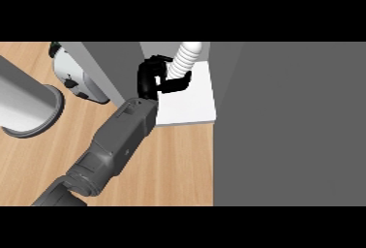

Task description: Pick up the bottled water, place it into the cabinet and close the cabinet

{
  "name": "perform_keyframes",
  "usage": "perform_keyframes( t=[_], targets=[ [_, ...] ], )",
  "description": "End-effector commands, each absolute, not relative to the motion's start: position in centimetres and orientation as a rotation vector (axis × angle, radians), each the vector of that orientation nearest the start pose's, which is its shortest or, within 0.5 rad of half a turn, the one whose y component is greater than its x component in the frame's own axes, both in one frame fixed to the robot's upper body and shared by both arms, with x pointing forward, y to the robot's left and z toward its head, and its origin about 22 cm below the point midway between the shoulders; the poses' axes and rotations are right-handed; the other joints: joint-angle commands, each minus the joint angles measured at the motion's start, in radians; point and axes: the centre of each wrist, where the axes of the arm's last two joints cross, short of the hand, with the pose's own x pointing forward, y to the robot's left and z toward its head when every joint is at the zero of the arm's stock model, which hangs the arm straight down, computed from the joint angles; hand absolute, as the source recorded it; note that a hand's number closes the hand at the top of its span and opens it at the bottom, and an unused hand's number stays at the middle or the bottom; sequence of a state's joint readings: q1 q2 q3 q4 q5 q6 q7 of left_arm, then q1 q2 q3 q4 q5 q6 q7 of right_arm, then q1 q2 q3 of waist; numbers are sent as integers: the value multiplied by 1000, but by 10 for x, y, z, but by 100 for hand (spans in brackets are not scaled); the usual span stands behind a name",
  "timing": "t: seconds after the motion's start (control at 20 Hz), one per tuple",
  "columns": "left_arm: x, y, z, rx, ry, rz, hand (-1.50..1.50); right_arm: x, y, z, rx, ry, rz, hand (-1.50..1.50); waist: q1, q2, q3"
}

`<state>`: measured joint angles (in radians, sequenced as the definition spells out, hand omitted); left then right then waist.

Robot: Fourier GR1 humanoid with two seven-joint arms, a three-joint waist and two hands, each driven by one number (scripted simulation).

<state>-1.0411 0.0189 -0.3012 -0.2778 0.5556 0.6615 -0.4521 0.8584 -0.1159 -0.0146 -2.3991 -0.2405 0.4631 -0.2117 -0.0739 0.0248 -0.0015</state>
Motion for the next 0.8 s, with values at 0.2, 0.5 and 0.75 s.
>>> perform_keyframes(
  t=[0.2,0.5,0.75],
  targets=[
    [432,124,29,521,-1665,1,-150,47,-283,106,246,-1877,134,-150,-12,7,1],
    [432,133,23,613,-1701,-47,-150,43,-282,110,247,-1870,159,-150,-22,9,0],
    [435,112,36,525,-1713,-15,-150,45,-288,103,258,-1849,157,-150,-17,9,0]
  ],
)
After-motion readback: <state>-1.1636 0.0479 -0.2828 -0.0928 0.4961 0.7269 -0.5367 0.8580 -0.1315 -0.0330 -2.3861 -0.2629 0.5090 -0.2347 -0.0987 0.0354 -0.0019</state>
